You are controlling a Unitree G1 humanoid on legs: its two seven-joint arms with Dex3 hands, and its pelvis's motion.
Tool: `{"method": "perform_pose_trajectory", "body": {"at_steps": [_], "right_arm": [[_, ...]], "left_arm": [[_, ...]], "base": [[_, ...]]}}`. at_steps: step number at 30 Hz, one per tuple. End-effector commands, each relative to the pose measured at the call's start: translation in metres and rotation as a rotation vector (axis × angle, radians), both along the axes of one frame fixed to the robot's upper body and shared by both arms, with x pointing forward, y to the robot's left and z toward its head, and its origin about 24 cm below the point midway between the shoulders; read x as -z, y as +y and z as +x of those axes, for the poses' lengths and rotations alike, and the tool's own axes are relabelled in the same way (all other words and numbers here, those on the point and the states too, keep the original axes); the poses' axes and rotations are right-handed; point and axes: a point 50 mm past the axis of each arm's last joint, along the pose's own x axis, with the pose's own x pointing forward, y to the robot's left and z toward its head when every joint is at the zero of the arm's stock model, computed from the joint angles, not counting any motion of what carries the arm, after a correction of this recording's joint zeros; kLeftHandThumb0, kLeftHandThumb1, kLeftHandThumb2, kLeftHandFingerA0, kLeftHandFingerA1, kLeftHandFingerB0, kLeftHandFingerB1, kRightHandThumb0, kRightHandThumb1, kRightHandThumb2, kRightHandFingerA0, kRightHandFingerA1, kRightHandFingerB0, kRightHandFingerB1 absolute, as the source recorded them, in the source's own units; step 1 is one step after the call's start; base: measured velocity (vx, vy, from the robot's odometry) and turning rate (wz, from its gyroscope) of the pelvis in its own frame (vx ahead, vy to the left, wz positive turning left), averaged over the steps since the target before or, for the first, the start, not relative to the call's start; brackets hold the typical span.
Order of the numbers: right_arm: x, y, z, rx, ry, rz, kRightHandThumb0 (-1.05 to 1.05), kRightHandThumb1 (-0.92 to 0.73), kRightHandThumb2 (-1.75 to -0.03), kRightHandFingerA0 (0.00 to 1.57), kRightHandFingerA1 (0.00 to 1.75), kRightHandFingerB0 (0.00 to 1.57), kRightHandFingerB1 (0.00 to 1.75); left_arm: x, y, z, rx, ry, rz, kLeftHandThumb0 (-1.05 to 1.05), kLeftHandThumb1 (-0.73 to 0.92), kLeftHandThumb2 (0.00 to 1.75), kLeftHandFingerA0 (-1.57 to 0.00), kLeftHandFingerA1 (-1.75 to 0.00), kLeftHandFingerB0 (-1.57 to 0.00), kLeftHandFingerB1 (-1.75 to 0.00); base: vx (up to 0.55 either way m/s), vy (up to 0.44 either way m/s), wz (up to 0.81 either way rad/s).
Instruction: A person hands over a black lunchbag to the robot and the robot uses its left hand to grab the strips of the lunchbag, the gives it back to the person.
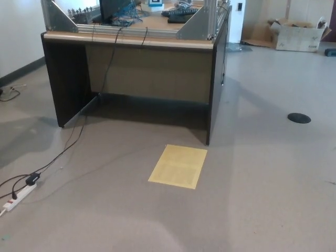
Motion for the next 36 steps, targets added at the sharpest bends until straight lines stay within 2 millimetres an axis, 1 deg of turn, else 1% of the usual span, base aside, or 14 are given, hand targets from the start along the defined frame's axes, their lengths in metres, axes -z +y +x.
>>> {"method": "perform_pose_trajectory", "body": {"at_steps": [1, 5, 6, 11, 12, 13, 19, 24, 26, 27, 29, 30, 35, 36], "right_arm": [[-0.016, -0.008, 0.004, -0.056, -0.162, -0.057, -0.58, -0.63, -1.00, 0.37, 0.57, 0.24, 0.49], [-0.015, -0.007, 0.003, -0.061, -0.166, -0.056, -0.63, -0.64, -1.00, 0.36, 0.56, 0.24, 0.48], [-0.015, -0.006, 0.002, -0.060, -0.167, -0.060, -0.65, -0.65, -1.00, 0.36, 0.55, 0.24, 0.48], [-0.014, -0.005, 0.003, -0.058, -0.175, -0.059, -0.68, -0.66, -0.99, 0.33, 0.54, 0.25, 0.47], [-0.015, -0.005, 0.004, -0.060, -0.181, -0.061, -0.67, -0.66, -0.99, 0.34, 0.55, 0.24, 0.47], [-0.015, -0.005, 0.004, -0.060, -0.182, -0.061, -0.68, -0.66, -1.00, 0.34, 0.55, 0.24, 0.47], [-0.013, -0.005, 0.002, -0.059, -0.168, -0.059, -0.70, -0.66, -0.98, 0.30, 0.52, 0.26, 0.47], [-0.013, -0.004, 0.002, -0.059, -0.176, -0.050, -0.69, -0.66, -0.99, 0.33, 0.53, 0.25, 0.47], [-0.014, -0.004, 0.004, -0.065, -0.173, -0.071, -0.70, -0.67, -0.99, 0.32, 0.53, 0.25, 0.47], [-0.014, -0.004, 0.004, -0.066, -0.172, -0.070, -0.63, -0.79, -0.65, 0.34, 0.39, 0.34, 0.36], [-0.014, -0.004, 0.005, -0.067, -0.172, -0.065, -0.63, -0.79, -0.65, 0.34, 0.39, 0.34, 0.36], [-0.016, -0.004, 0.006, -0.064, -0.176, -0.055, -0.68, -0.66, -0.98, 0.31, 0.52, 0.27, 0.48], [-0.014, -0.001, 0.007, -0.071, -0.171, -0.040, -0.70, -0.67, -0.99, 0.32, 0.53, 0.27, 0.48], [-0.014, -0.001, 0.007, -0.074, -0.167, -0.043, -0.70, -0.67, -1.00, 0.32, 0.53, 0.26, 0.47]], "left_arm": [[-0.034, 0.002, 0.010, 0.105, -0.280, 0.036, -0.71, 0.46, 0.77, -0.06, -0.28, -0.10, -0.30], [-0.051, 0.000, 0.019, 0.136, -0.359, 0.037, -0.77, 0.52, 0.85, -0.06, -0.12, -0.07, -0.23], [-0.075, -0.003, 0.031, 0.180, -0.473, 0.028, -0.69, 0.46, 0.78, -0.05, -0.26, -0.10, -0.28], [-0.151, -0.020, 0.057, 0.313, -0.713, 0.062, -0.69, 0.46, 0.80, -0.04, -0.24, -0.09, -0.26], [-0.167, -0.025, 0.062, 0.333, -0.745, 0.079, -0.69, 0.54, 0.60, -0.06, -0.21, -0.10, -0.22], [-0.184, -0.031, 0.065, 0.360, -0.789, 0.094, -0.67, 0.44, 0.83, 0.00, -0.23, -0.10, -0.26], [-0.260, -0.069, 0.075, 0.512, -0.979, 0.154, -0.72, 0.46, 0.82, -0.04, -0.18, -0.06, -0.21], [-0.293, -0.086, 0.077, 0.576, -1.057, 0.202, -0.72, 0.51, 0.62, -0.04, -0.20, -0.08, -0.22], [-0.317, -0.100, 0.076, 0.616, -1.105, 0.222, -0.68, 0.44, 0.84, 0.00, -0.19, -0.09, -0.25], [-0.322, -0.104, 0.076, 0.620, -1.114, 0.231, -0.69, 0.45, 0.85, 0.00, -0.20, -0.09, -0.25], [-0.333, -0.114, 0.076, 0.630, -1.145, 0.258, -0.70, 0.46, 0.86, 0.00, -0.21, -0.10, -0.25], [-0.340, -0.122, 0.078, 0.648, -1.166, 0.257, -0.71, 0.47, 0.86, 0.00, -0.19, -0.14, -0.26], [-0.356, -0.144, 0.081, 0.677, -1.193, 0.275, -0.71, 0.47, 0.86, 0.00, -0.21, -0.11, -0.26], [-0.357, -0.147, 0.082, 0.683, -1.192, 0.268, -0.78, 0.52, 0.67, -0.05, -0.19, -0.09, -0.21]], "base": [[0.00, 0.000, 0.00], [0.00, 0.000, 0.00], [0.00, 0.000, 0.00], [0.00, 0.000, 0.00], [0.00, 0.000, 0.00], [0.00, 0.000, 0.00], [0.00, 0.000, 0.00], [0.00, 0.000, 0.00], [0.00, 0.000, 0.00], [0.00, 0.000, 0.00], [0.00, 0.000, 0.00], [0.00, 0.000, 0.00], [0.00, 0.000, 0.00], [0.00, 0.000, 0.00]]}}
